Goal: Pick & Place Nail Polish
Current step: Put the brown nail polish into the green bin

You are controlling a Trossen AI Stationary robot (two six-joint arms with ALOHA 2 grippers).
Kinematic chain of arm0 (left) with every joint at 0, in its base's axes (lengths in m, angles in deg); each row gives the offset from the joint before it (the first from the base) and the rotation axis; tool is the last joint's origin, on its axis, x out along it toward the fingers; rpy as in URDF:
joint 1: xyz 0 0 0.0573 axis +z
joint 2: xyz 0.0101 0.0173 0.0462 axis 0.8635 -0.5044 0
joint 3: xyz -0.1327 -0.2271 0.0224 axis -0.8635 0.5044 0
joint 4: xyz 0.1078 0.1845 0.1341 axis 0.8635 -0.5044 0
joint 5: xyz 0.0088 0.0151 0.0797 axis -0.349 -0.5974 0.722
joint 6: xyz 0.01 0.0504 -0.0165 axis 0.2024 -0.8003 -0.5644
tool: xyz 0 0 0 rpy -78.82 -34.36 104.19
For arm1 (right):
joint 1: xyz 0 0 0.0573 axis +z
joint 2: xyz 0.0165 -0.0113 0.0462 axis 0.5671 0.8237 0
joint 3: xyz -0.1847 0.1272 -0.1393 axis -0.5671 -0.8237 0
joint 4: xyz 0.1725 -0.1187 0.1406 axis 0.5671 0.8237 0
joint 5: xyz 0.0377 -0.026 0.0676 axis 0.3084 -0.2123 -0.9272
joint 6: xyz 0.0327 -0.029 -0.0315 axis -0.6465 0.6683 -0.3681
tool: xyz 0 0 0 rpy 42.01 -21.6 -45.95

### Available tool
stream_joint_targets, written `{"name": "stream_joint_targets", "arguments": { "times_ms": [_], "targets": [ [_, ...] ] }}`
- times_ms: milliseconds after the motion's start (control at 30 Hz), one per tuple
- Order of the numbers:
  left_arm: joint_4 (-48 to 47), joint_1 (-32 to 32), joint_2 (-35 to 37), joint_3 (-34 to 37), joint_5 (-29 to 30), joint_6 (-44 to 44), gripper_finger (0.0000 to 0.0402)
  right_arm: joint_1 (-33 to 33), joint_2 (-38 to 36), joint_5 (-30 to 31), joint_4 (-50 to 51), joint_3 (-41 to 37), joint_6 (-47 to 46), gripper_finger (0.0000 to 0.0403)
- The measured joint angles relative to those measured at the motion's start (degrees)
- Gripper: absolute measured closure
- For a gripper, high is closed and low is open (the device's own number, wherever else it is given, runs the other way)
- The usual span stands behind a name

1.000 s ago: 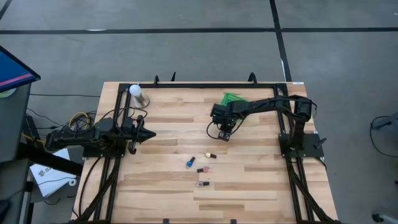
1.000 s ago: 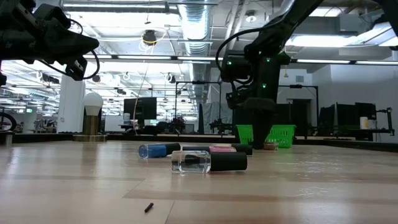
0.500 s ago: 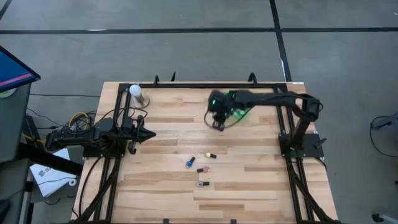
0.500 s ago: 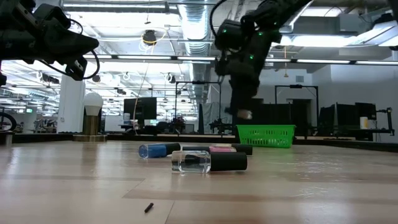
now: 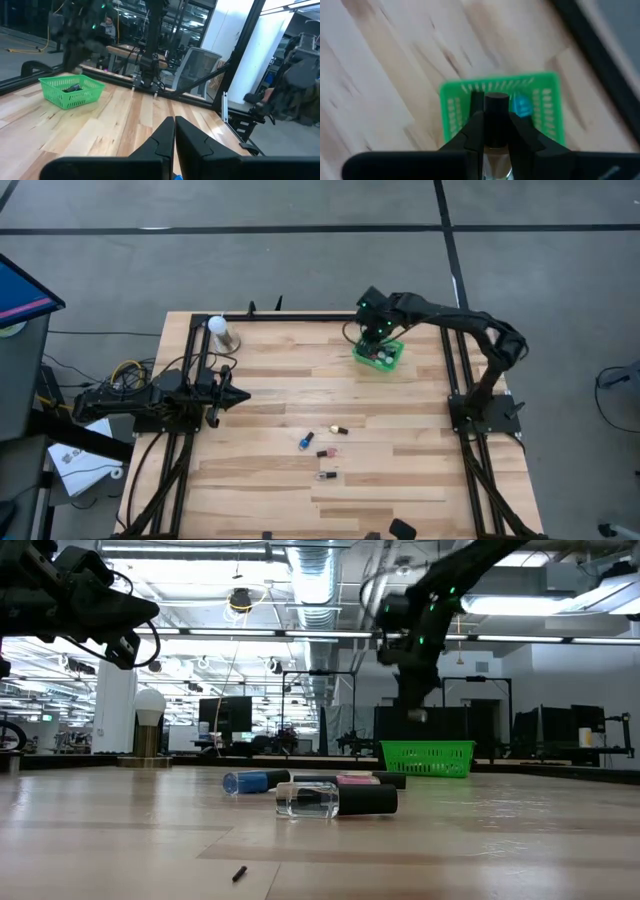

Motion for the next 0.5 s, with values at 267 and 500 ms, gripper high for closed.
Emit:
{"name": "stream_joint_targets", "arguments": {
  "times_ms": [267,500],
  "targets": [
    [0.0,0.0,0.0,0.0,0.0,0.0,0.0393,-0.4,7.4,-0.2,2.0,0.0,3.5,0.0353],
    [0.0,0.0,0.0,0.0,0.0,0.0,0.0393,-0.4,10.1,-0.3,1.5,0.1,3.8,0.0348]
  ]
}}
